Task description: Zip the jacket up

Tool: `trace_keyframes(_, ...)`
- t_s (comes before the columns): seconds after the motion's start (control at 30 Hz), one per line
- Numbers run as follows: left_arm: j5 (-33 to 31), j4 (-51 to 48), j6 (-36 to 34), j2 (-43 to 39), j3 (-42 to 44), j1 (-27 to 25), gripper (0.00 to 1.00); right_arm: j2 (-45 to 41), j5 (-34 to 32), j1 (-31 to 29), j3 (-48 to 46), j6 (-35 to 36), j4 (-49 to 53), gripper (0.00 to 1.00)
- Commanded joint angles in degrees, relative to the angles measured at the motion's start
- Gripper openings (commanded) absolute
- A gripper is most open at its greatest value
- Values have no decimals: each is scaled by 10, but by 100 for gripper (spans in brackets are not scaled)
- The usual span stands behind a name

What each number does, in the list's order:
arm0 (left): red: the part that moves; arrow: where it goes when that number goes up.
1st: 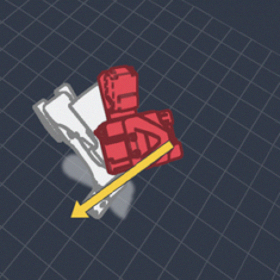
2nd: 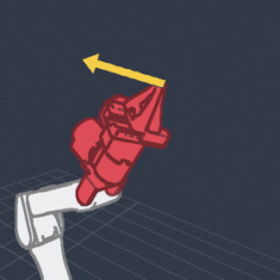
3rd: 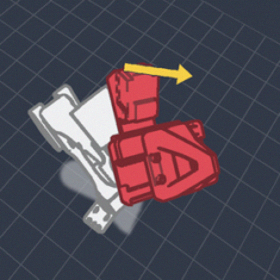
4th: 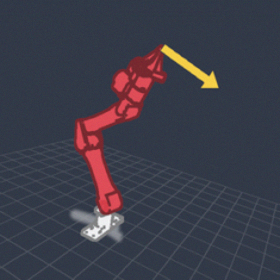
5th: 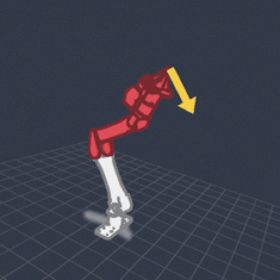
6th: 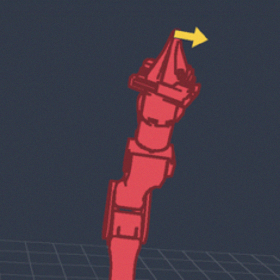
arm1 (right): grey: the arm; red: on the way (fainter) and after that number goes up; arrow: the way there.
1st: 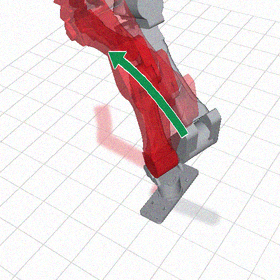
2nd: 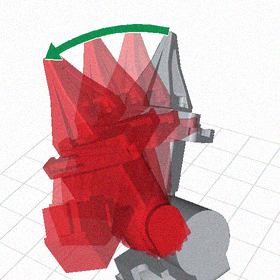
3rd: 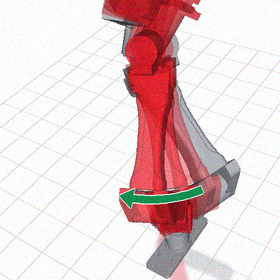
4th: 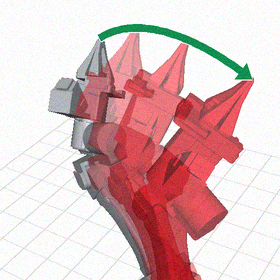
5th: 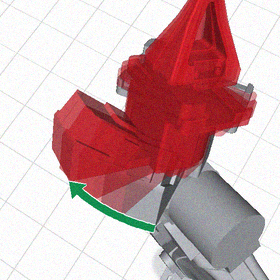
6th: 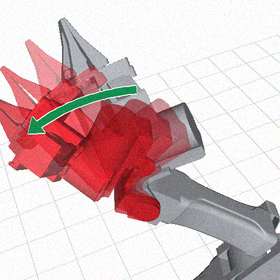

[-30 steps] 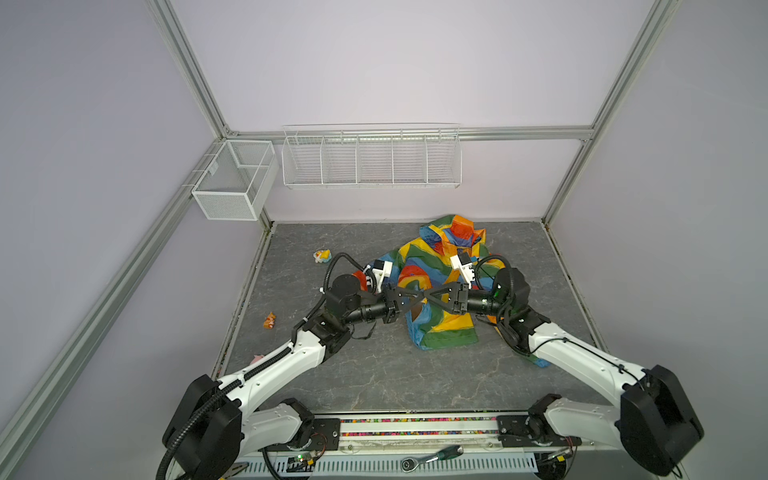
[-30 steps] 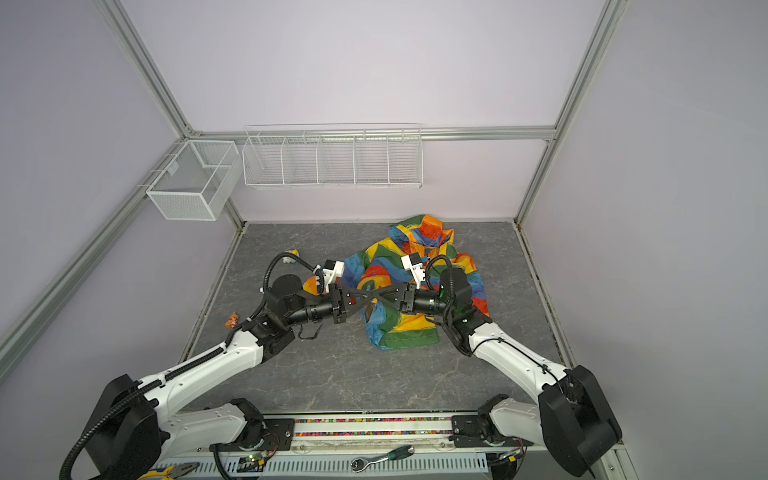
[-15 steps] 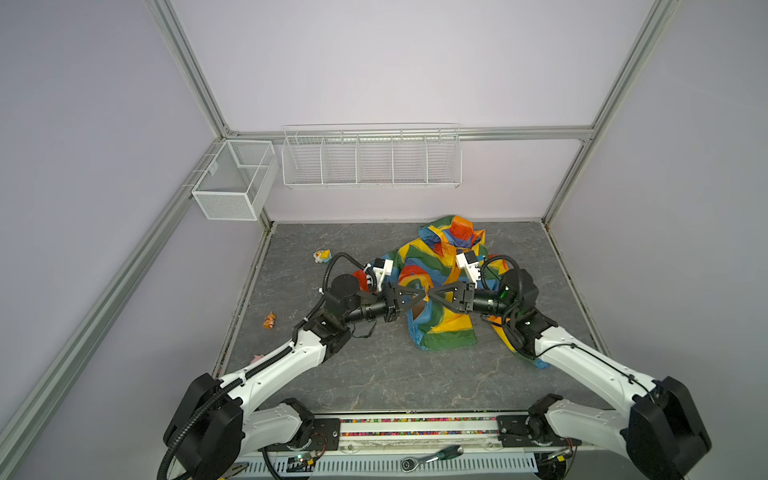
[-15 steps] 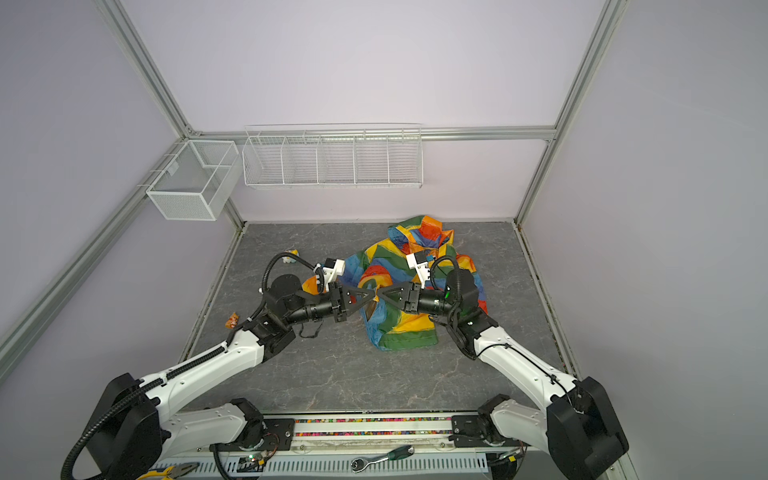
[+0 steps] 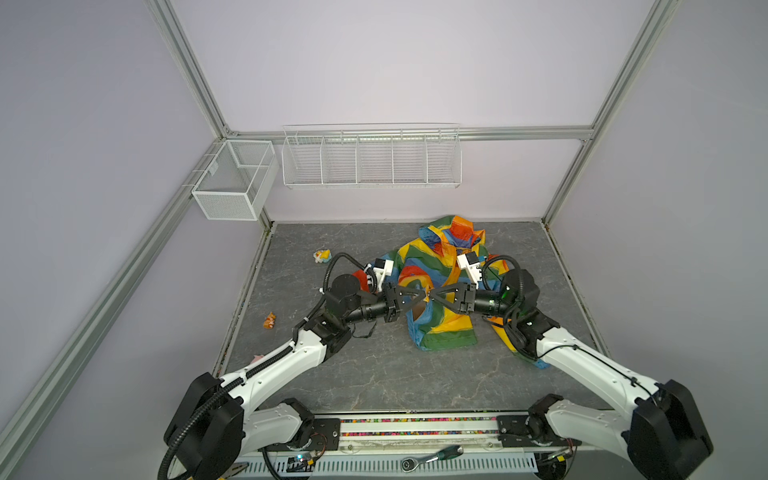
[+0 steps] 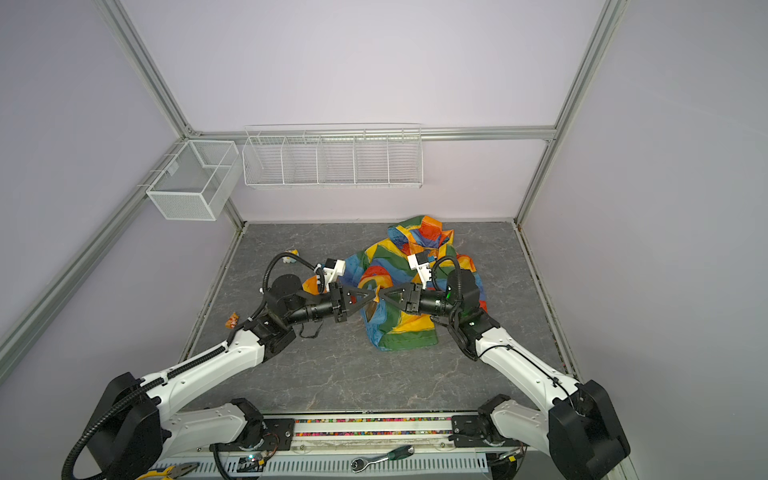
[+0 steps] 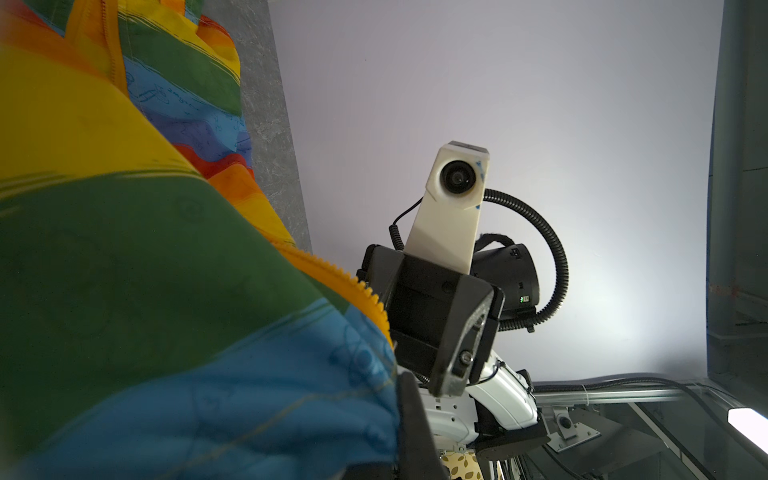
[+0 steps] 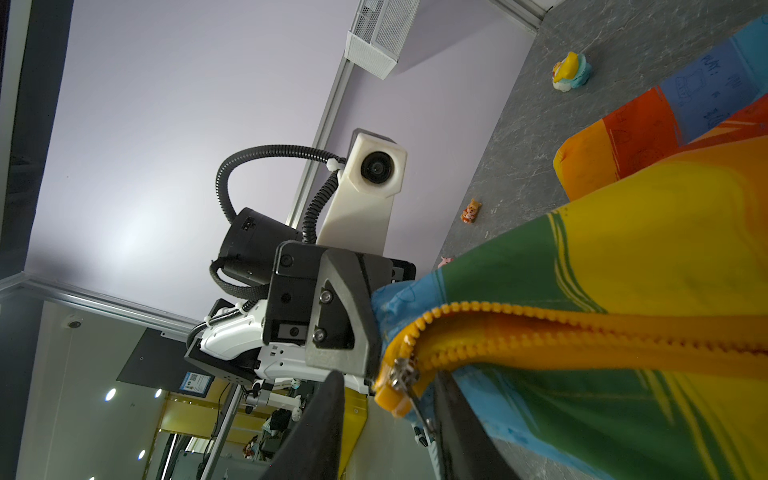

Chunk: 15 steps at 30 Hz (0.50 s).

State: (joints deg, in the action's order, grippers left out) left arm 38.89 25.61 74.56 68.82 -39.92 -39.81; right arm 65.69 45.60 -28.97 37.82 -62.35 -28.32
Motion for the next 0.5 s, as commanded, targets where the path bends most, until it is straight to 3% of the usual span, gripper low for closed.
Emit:
trace_keyframes(0.0,9,18,2,5,-2,-2,0,1,11,2,-9,3,-5,34)
trace_keyframes(0.47,9,15,3,1,0,-2,0,9,9,2,-8,21,15,24)
